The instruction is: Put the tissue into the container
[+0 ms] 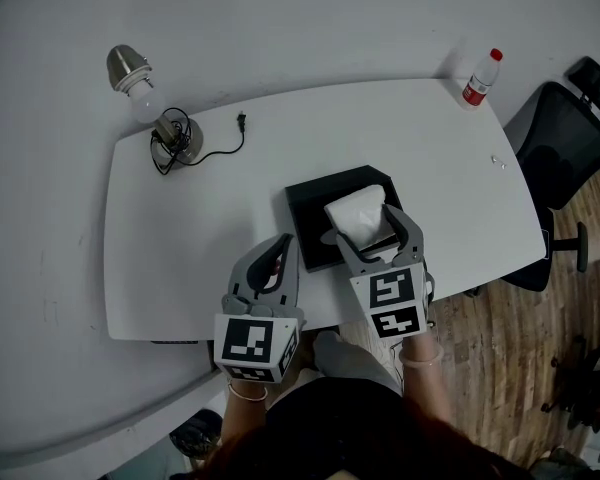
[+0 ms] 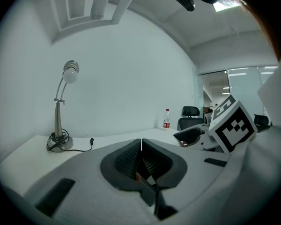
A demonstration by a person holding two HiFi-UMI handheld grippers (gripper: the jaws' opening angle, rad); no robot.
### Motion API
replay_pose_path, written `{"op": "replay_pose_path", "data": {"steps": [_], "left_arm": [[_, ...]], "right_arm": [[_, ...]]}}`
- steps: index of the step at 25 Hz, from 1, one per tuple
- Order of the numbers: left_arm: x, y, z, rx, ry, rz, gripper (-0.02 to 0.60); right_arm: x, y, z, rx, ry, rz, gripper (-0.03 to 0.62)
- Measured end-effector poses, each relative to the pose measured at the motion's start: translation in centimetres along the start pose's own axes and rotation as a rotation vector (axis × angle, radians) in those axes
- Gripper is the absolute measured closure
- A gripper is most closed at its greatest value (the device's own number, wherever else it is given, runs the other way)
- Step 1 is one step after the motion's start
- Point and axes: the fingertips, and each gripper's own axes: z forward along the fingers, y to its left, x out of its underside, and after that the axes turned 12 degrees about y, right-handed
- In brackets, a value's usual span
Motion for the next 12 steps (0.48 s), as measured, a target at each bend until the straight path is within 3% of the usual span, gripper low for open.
{"op": "replay_pose_path", "data": {"steps": [12], "left_arm": [[0.9, 1.1, 1.0, -0.008, 0.024, -0.03, 0.554]], "right_arm": [[1.3, -0.1, 2.3, -0.013, 0.125, 0.005, 0.229]]}}
